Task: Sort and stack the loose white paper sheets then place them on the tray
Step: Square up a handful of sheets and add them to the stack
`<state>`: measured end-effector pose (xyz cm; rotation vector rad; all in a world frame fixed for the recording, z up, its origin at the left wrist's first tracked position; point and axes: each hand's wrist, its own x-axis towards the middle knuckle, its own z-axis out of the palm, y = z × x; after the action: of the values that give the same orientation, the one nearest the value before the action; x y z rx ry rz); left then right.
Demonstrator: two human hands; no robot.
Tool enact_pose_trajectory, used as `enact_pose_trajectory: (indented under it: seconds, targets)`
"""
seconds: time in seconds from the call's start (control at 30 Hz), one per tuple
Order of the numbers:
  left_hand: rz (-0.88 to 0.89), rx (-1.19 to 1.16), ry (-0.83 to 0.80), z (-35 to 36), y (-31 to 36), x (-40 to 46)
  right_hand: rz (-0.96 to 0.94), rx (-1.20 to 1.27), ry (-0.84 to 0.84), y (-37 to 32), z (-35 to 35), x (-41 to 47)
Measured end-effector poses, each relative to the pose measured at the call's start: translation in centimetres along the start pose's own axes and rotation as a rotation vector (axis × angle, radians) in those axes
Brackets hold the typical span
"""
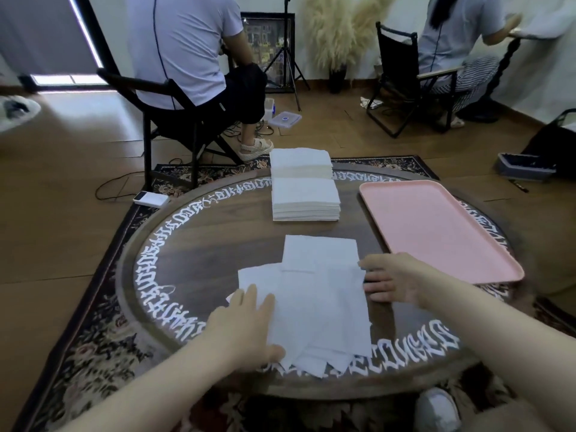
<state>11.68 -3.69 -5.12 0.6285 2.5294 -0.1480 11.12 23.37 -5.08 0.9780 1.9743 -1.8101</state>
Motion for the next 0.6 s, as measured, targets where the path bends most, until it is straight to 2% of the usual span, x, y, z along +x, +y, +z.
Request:
enact_pose_trajectory:
  seconds: [0.1,0.33,0.43,0.53,0.6]
  targets:
    - [0.017,-0.016,0.016,0.4,0.3,-0.5,0.013,-0.044,-0.040,1.2,1.0,-0.7]
    - [0.042,-0.209,0.108,1.5,0.1,-1.9,-0.095,-0.159,-0.066,0.8,2.2,-0.9]
    - [0.033,-0.245,0.152,2.0,-0.2,-2.3,-0.148,-0.242,-0.009,0.6,2.6,-0.3]
    - [0.042,-0.242,0.180,2.5,-0.1,-2.2,-0.189,-0.171,0.073,0.8,2.5,1.2]
    - [0.047,-0.209,0.192,2.7,0.1,-2.1,-0.297,-0.166,0.112,0.9,2.7,1.8]
